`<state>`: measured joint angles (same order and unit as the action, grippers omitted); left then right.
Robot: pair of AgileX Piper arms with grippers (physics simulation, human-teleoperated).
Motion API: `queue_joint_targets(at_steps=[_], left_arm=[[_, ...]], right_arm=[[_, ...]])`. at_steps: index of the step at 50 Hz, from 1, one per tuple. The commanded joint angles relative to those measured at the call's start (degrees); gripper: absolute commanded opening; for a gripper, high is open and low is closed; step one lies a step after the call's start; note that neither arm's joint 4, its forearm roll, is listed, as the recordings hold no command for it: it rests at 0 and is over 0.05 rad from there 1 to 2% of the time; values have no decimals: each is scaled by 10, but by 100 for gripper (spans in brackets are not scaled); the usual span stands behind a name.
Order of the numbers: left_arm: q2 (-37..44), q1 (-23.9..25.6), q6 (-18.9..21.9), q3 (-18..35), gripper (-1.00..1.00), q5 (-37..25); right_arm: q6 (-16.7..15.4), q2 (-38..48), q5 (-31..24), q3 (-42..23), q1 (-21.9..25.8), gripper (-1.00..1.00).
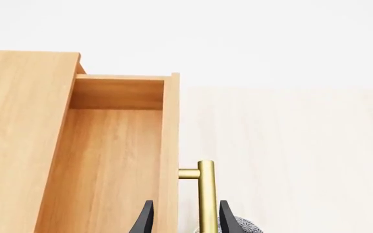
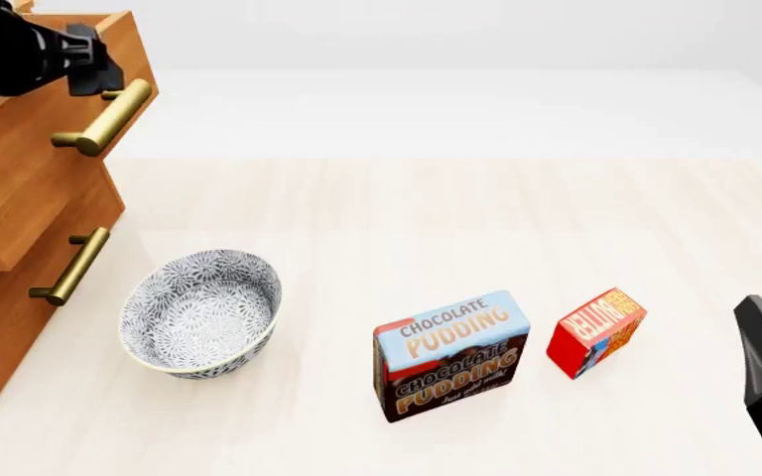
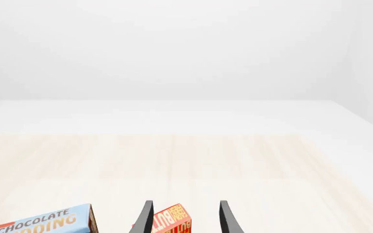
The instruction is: Put the butter at the back in the top drawer of the cabinet and close it.
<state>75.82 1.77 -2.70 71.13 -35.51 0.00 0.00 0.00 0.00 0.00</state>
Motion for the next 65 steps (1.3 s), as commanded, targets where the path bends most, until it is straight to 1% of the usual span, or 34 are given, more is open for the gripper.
queue_joint_targets(at_steps=[1,43,55,65], left_arm=[[1,1,-1,-6,100,3],[-6,28,-4,-7,100,-3],[0,46,-7,2,100,-6],[10,72,-16,14,100,-9]], right_arm=[[0,0,0,0,0,100],[0,0,0,0,0,100],[0,0,0,0,0,100],[0,0,0,0,0,100]])
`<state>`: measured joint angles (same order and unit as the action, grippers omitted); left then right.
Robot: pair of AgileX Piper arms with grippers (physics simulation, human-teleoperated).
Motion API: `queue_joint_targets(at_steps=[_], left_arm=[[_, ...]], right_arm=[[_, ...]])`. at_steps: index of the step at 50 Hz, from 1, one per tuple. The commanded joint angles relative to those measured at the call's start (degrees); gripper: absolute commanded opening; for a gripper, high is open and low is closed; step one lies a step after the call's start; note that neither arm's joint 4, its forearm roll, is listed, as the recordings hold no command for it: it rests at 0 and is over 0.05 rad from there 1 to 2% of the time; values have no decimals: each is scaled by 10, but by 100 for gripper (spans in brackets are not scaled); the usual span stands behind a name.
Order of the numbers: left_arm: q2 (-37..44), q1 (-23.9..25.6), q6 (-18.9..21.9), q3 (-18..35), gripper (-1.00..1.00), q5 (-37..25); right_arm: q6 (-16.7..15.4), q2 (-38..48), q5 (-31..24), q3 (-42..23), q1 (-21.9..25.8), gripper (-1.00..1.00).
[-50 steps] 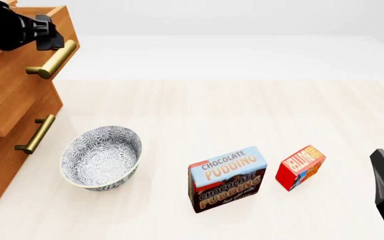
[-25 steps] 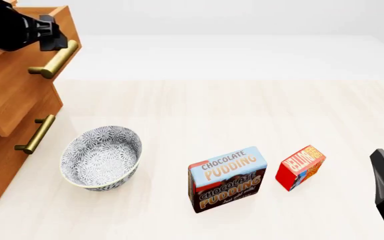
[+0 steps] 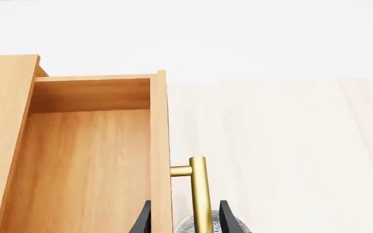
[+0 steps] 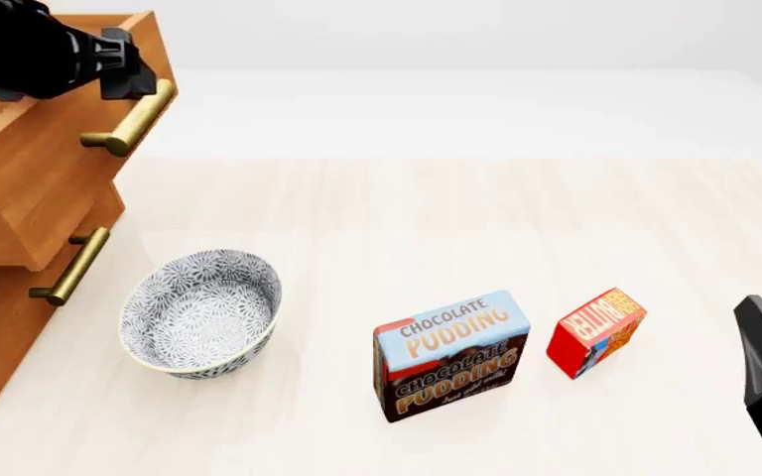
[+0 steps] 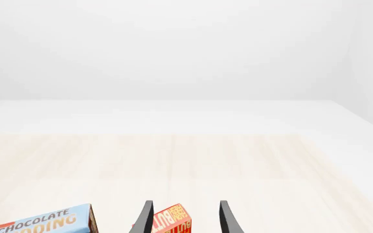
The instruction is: Put the butter at the back in the top drawer of the cabinet and close it.
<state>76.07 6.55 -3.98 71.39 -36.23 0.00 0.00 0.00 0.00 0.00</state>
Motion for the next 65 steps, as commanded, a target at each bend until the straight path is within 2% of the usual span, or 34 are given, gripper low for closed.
queue_joint_targets(at_steps=[1,16,28,32,65], left_arm=[[8,24,-4,11,100,-2],[12,39,-10,13,100,-1],[14,59,-28,21,100,-4],[20,73,-46,24,100,2],[71,123,-67,24,100,28]], right_arm=[[0,0,0,0,0,100],[0,0,0,0,0,100],[0,0,0,0,0,100],[0,0,0,0,0,100],[0,0,0,0,0,100]])
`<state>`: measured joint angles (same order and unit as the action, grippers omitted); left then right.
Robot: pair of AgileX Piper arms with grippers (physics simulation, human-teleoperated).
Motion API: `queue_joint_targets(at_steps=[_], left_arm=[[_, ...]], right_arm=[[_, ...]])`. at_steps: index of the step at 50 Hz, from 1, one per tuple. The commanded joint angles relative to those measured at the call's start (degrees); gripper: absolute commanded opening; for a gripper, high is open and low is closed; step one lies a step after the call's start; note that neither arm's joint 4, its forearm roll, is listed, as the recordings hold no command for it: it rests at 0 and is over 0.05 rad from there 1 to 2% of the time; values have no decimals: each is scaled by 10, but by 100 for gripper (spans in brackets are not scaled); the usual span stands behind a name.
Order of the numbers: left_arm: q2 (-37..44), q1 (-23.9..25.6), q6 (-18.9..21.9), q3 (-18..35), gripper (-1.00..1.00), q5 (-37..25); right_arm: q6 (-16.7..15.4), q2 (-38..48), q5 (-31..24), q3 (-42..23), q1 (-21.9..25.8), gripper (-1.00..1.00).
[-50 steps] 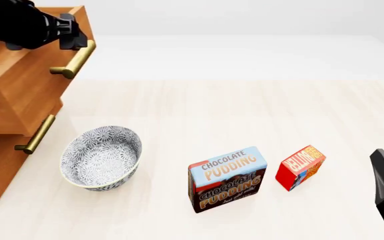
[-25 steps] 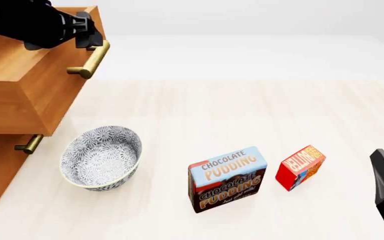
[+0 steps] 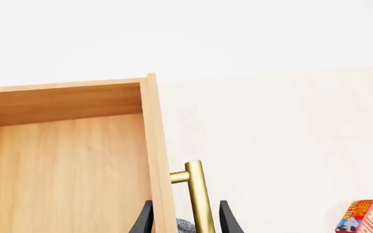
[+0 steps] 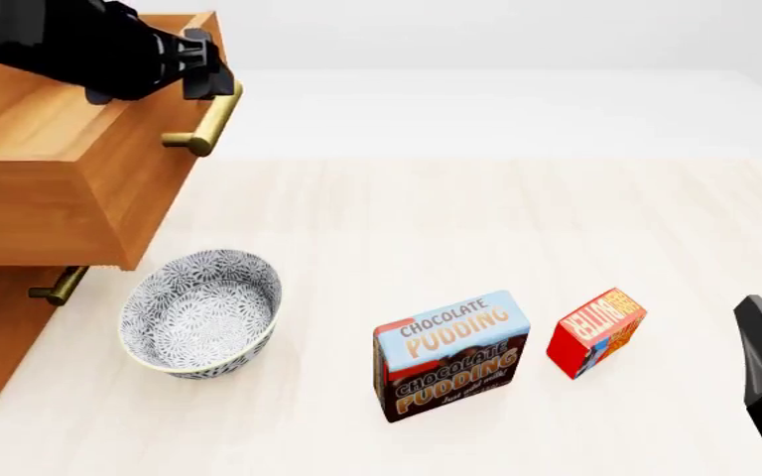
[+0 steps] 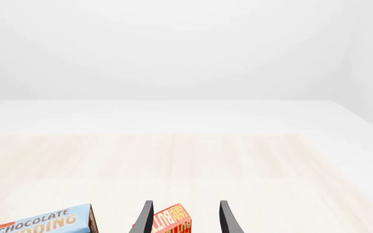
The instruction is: Put the butter at the back in the top drawer of the cabinet and close it.
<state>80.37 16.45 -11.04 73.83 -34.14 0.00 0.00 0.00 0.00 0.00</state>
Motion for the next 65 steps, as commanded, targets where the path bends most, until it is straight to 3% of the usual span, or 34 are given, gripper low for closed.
queue_joint_targets(at_steps=[1,39,65], left_arm=[[28,26,3,0,100,7],[51,102,-16,34,100,6],[-35,77,17,53,100,-66]], right_arm=[[0,0,0,0,0,100],[0,0,0,0,0,100],[0,0,0,0,0,100]])
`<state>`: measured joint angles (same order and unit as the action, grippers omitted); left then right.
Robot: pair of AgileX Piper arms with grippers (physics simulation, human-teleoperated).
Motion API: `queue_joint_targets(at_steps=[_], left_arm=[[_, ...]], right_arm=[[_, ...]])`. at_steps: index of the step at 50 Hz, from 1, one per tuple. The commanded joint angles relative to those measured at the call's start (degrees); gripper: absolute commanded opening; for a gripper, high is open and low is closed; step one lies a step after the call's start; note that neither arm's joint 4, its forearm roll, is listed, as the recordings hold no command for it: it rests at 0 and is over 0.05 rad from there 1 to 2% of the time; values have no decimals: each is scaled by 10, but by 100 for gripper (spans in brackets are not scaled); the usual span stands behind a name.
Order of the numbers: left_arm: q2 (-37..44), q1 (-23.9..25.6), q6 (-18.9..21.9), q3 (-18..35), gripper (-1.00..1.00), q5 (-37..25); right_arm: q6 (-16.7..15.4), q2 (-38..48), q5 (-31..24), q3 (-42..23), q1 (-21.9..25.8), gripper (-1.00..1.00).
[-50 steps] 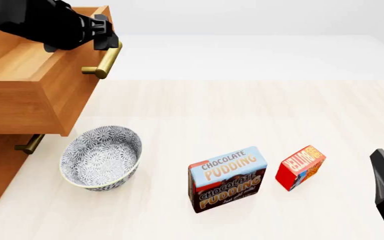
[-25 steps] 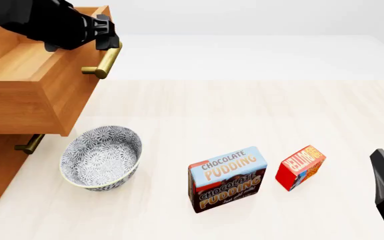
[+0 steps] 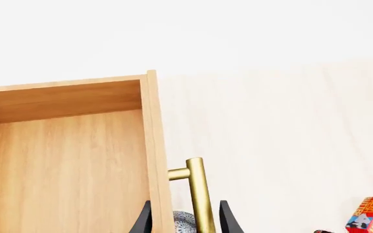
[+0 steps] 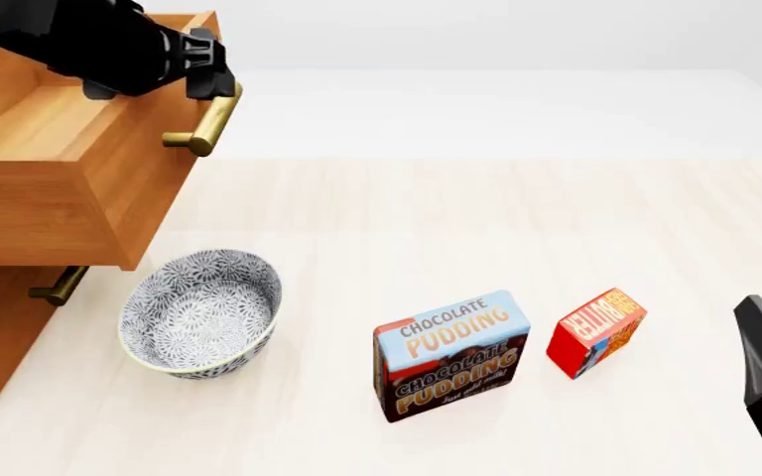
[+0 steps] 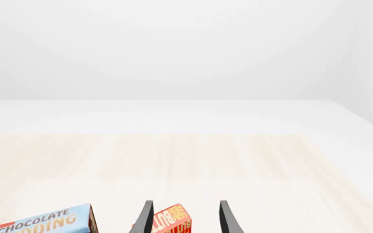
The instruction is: Put the butter at the back in the top drawer of the cabinet and close it.
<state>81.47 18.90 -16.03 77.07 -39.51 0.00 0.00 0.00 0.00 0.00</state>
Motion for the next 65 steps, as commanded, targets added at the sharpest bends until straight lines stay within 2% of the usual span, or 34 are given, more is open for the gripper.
queue_joint_targets(at_steps=[1,33,48,65], left_arm=[[-46,53,67,20,100,-12],[-137,28,124,38,100,-83],[-142,64,146,51,100,-82],[-79,142,156,71,100,-53]], right_arm=[[0,0,0,0,0,100],[0,0,0,0,0,100],[0,0,0,0,0,100],[0,0,0,0,0,100]])
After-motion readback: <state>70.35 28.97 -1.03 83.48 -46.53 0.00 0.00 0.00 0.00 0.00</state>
